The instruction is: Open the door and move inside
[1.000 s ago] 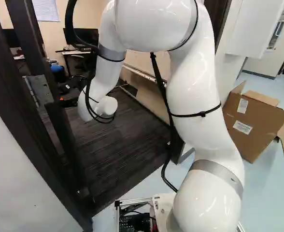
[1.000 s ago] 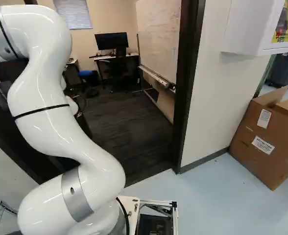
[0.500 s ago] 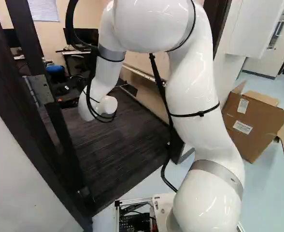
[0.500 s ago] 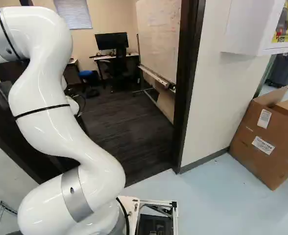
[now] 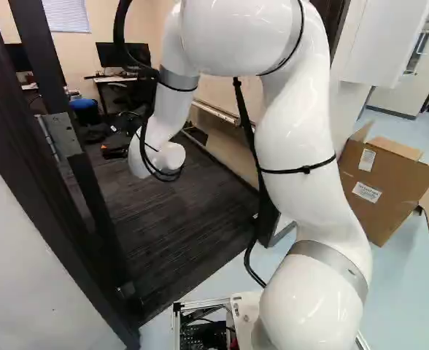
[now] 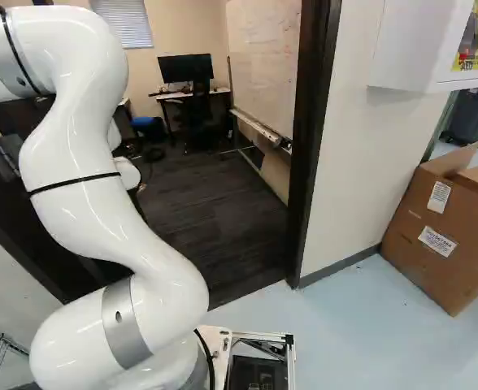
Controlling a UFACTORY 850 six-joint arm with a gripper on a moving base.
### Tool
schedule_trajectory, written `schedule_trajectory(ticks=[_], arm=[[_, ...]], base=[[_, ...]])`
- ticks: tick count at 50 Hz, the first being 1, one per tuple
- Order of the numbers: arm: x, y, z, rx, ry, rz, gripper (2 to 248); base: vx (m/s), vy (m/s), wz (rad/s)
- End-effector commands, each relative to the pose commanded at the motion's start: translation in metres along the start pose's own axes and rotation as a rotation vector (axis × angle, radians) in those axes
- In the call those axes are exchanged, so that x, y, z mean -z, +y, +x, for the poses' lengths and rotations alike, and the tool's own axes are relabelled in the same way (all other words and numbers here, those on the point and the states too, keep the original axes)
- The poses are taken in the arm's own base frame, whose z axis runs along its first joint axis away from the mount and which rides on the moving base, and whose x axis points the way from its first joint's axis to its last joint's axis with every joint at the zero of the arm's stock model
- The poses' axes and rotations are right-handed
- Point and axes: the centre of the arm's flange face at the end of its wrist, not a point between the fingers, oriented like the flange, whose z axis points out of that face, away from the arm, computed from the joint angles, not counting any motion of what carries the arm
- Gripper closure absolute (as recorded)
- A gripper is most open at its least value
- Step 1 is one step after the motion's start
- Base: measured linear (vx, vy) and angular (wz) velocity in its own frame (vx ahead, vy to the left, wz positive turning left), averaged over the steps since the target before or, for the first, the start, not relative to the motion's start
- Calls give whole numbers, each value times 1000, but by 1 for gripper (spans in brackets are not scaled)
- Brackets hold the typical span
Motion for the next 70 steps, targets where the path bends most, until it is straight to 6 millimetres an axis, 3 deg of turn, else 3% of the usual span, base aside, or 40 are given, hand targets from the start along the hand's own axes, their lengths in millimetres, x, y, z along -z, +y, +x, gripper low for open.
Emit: schedule_trajectory(ticks=[39,70], arm=[[27,62,-16,-45,-41,-150,3],[48,76,-17,-65,-59,-186,3]], base=[[0,0,0],[0,0,0]])
